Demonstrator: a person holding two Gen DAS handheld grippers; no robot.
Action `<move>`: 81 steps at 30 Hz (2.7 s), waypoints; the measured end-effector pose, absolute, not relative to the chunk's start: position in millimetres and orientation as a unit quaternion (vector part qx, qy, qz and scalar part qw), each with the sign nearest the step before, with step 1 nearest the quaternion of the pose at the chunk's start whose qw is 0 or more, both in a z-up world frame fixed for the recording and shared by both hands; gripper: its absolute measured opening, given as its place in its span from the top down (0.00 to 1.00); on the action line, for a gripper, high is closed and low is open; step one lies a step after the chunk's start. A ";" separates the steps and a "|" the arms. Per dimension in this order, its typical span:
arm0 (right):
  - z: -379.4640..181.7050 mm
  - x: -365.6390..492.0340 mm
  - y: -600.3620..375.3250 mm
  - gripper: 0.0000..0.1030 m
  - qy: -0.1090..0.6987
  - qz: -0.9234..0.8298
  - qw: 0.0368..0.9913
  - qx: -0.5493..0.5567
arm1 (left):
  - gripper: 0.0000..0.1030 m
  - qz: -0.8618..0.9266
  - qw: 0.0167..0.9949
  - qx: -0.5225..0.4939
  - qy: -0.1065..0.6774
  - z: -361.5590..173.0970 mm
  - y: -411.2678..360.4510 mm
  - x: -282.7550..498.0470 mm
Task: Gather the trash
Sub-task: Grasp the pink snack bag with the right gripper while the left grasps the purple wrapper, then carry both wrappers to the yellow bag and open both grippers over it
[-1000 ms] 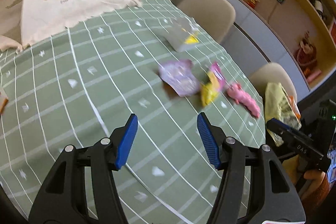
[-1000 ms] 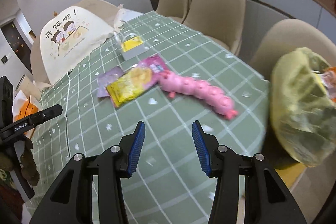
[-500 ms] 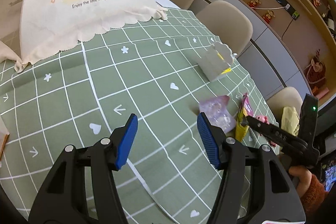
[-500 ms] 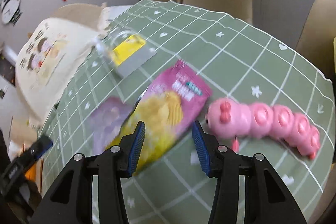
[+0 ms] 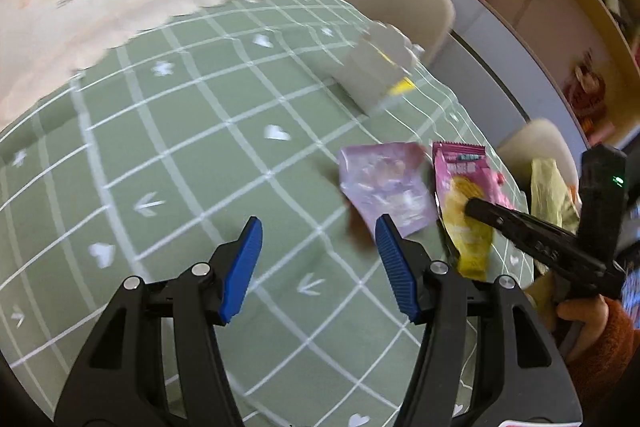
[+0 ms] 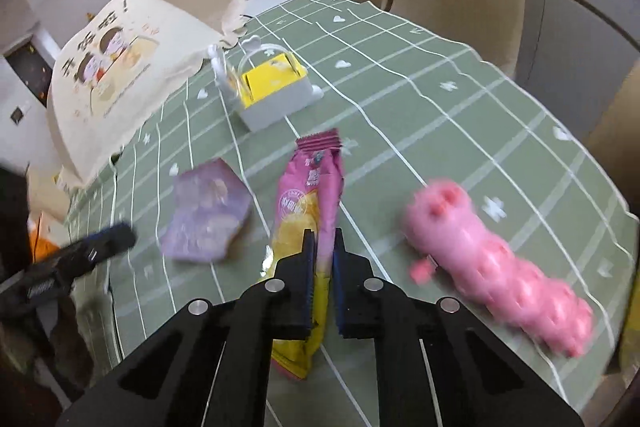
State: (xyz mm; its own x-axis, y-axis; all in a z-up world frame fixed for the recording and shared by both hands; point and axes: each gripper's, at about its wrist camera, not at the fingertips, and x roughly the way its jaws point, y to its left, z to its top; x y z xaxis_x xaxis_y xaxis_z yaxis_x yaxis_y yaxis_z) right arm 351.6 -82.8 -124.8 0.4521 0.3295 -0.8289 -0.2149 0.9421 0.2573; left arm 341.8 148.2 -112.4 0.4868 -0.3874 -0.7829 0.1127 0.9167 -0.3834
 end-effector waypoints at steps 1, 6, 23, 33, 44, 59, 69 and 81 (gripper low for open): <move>-122.9 343.8 -87.3 0.91 0.497 0.155 0.852 0.052 | 0.46 -0.155 0.850 -0.142 0.483 -111.8 143.2 343.8; -121.8 308.7 -121.5 0.91 0.502 0.132 0.853 0.055 | 0.46 -0.160 0.856 -0.136 0.472 -107.5 126.4 355.8; -132.3 283.8 -148.6 0.91 0.513 0.110 0.846 0.093 | 0.46 -0.199 0.841 -0.079 0.497 -112.7 80.7 350.8; -135.9 281.7 -150.5 0.90 0.511 0.104 0.847 0.100 | 0.46 -0.172 0.858 -0.045 0.483 -121.5 85.8 370.1; -128.9 278.5 -142.6 0.90 0.508 0.123 0.848 0.090 | 0.89 -0.140 0.855 -0.058 0.496 -122.0 78.5 362.9; -62.1 213.7 -139.8 0.91 0.448 0.142 0.880 0.070 | 1.00 -0.161 0.863 -0.106 0.468 -66.5 86.2 275.1; 11.3 159.0 -185.8 0.91 0.359 0.116 0.922 0.085 | 1.00 -0.192 0.897 -0.088 0.388 21.0 64.4 227.0; 88.2 146.3 -283.1 0.91 0.282 0.061 0.955 0.066 | 1.00 -0.271 0.902 -0.084 0.326 91.4 -29.8 227.1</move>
